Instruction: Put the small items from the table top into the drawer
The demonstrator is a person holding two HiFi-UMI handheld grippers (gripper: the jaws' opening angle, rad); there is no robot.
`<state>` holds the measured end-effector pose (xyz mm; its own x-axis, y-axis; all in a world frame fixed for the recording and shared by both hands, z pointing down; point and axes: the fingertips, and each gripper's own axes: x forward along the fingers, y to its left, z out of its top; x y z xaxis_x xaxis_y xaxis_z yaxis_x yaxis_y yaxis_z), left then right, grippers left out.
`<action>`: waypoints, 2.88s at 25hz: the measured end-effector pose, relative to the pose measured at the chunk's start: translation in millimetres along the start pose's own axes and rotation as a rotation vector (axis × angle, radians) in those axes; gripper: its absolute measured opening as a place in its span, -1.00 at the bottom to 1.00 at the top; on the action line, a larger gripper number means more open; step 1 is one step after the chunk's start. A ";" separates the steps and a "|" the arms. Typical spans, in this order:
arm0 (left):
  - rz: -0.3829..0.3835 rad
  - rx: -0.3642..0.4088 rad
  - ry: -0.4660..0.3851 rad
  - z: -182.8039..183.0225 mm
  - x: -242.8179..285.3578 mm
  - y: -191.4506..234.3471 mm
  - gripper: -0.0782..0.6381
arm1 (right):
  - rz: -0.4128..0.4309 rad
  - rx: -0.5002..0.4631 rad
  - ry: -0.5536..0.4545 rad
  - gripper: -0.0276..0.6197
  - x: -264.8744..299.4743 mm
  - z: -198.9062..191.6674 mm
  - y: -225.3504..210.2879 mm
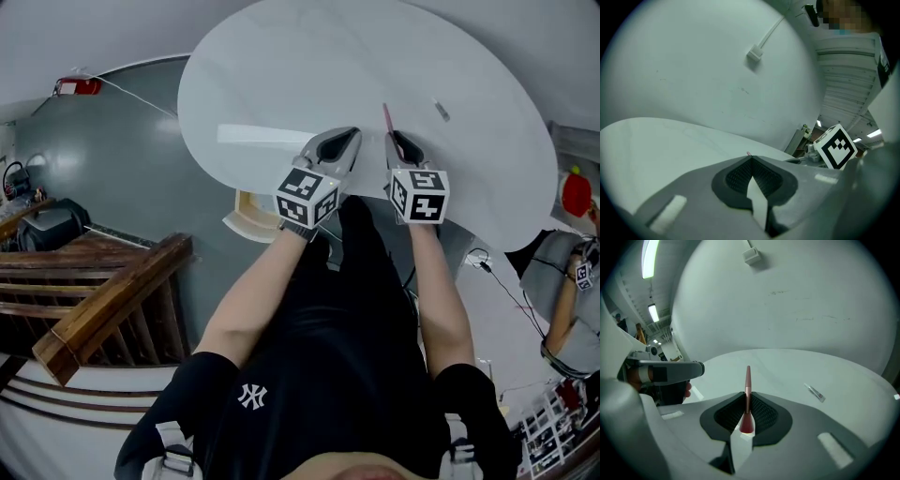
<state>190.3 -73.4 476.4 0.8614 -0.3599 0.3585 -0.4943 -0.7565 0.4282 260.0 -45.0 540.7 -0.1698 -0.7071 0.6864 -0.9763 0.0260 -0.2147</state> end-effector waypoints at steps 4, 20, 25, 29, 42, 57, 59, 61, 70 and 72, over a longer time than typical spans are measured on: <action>0.027 0.006 -0.037 4.6 -36.0 5.0 -0.78 | 0.052 0.002 -0.043 -0.71 -10.2 7.8 36.2; 0.164 0.000 -0.122 -22.0 -191.6 36.0 -0.78 | 0.210 -0.080 -0.088 -0.71 -35.3 -19.6 202.4; 0.197 -0.002 -0.138 -30.8 -224.5 44.5 -0.78 | 0.260 -0.120 -0.084 -0.71 -36.6 -30.9 242.4; 0.230 -0.016 -0.149 -41.0 -249.8 57.3 -0.78 | 0.311 -0.158 -0.073 -0.71 -33.9 -45.6 272.8; 0.309 -0.083 -0.139 -94.5 -292.4 85.6 -0.78 | 0.421 -0.375 0.060 -0.71 -8.3 -136.6 331.8; 0.334 -0.140 -0.109 -153.5 -295.7 117.9 -0.78 | 0.413 -0.519 0.187 -0.71 42.9 -203.7 343.1; 0.333 -0.144 -0.107 -157.0 -294.8 122.5 -0.78 | 0.410 -0.535 0.204 -0.71 49.3 -210.6 343.0; 0.332 -0.147 -0.105 -159.3 -294.7 127.1 -0.78 | 0.407 -0.552 0.219 -0.71 55.2 -216.0 344.0; 0.331 -0.148 -0.097 -166.4 -283.8 143.8 -0.78 | 0.413 -0.617 0.268 -0.68 80.3 -234.7 340.3; 0.331 -0.149 -0.096 -166.6 -284.8 146.5 -0.78 | 0.420 -0.630 0.286 -0.56 83.4 -239.6 342.5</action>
<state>-146.9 9.2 575.2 0.6559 -0.6261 0.4216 -0.7531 -0.5057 0.4208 -120.6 74.2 690.8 -0.4838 -0.3441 0.8047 -0.7012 0.7026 -0.1211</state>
